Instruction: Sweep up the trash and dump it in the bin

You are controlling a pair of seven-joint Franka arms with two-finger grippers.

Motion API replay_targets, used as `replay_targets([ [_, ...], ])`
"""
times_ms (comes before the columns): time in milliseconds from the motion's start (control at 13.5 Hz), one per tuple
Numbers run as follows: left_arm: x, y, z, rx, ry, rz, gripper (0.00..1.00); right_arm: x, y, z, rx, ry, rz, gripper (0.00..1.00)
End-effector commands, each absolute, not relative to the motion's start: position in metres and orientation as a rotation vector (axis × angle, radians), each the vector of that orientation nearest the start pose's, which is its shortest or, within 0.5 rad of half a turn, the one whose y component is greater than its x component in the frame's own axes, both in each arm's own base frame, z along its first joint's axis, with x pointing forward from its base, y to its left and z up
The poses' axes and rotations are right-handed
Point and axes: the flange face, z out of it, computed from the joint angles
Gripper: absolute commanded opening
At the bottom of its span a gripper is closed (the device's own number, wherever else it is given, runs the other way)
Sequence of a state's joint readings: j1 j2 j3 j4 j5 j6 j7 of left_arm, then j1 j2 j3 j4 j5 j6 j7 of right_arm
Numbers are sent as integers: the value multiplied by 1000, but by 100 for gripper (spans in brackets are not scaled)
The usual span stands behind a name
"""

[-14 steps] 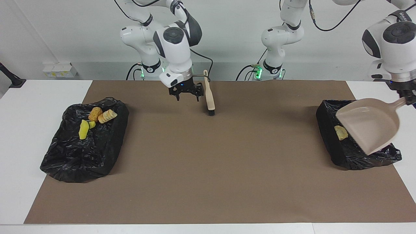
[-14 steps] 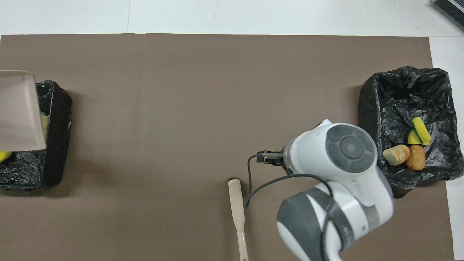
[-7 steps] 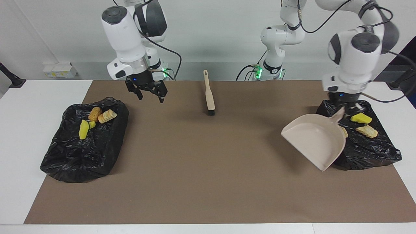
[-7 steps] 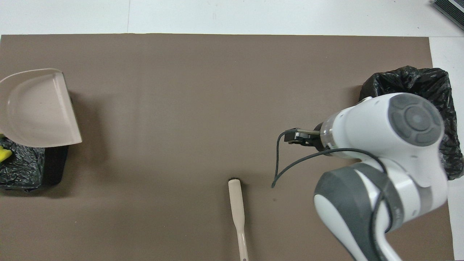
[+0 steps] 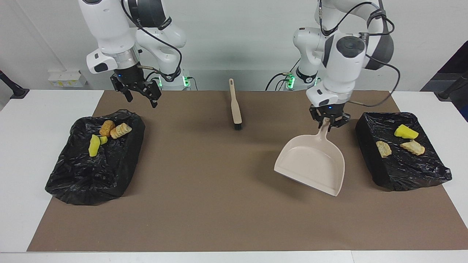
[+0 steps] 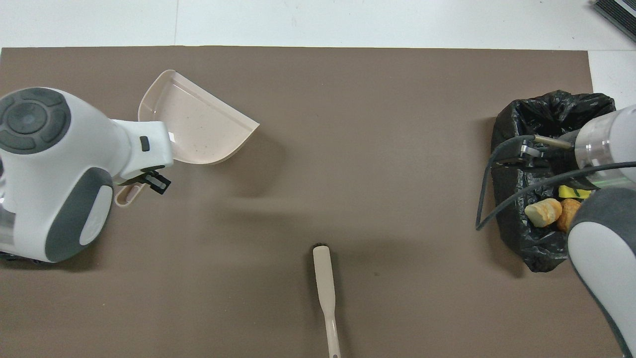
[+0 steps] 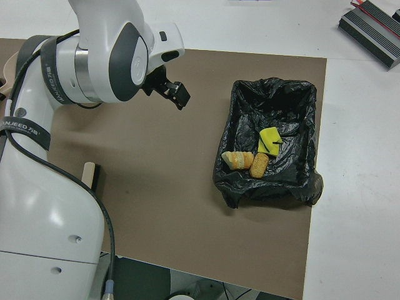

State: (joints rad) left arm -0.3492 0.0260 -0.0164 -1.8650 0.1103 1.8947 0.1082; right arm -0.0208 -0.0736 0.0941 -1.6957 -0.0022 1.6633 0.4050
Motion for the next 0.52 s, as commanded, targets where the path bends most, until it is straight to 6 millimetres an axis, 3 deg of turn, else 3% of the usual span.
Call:
replay_targets([
  [0, 541, -258, 477, -3038, 560, -36, 0, 528, 3, 650, -3117, 485, -75, 100],
  [74, 543, -290, 463, -3058, 497, -59, 0, 524, -15, 658, -3122, 453, -64, 100],
  [222, 541, -327, 448, -3131, 361, -72, 0, 517, -41, 665, -3126, 414, -52, 100],
  [296, 540, -341, 438, -3141, 316, -48, 0, 515, -50, 667, -3126, 404, -56, 100],
  [370, 538, -367, 426, -3141, 299, -43, 0, 514, -55, 665, -3127, 392, -53, 100],
  [444, 539, -388, 428, -3159, 269, -79, 0, 511, -56, 669, -3124, 404, -68, 100],
])
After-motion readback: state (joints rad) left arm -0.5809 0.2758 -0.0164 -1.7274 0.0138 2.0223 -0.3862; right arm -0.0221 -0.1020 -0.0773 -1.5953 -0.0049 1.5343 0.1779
